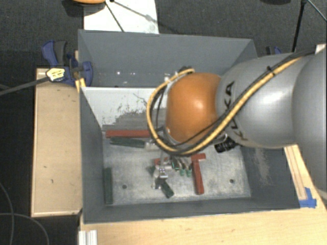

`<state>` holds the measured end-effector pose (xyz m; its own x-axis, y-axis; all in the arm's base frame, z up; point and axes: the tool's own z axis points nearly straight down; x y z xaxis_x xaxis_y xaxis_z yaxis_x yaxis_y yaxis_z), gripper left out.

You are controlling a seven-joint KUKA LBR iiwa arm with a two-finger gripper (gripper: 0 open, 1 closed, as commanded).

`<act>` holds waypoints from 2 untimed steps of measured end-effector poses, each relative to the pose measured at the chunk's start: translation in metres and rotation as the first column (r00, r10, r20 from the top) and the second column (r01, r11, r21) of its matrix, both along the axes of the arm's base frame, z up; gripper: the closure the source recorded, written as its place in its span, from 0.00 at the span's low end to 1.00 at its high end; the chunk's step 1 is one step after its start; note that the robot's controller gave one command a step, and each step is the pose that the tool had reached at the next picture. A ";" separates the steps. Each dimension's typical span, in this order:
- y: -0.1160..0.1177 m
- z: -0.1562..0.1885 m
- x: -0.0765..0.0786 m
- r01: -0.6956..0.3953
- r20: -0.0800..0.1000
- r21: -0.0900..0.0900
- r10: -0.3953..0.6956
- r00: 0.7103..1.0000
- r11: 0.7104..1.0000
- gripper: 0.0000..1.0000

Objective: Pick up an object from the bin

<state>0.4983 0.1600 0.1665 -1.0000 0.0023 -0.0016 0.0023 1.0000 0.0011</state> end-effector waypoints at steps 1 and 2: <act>-0.044 -0.012 0.018 -0.077 -0.001 0.000 0.077 0.997 0.997 0.00; -0.039 -0.087 0.011 -0.153 0.028 0.002 0.153 0.988 0.988 1.00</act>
Offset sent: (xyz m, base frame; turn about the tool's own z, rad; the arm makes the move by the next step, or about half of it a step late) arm 0.0021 -0.0412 -0.0965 -0.1630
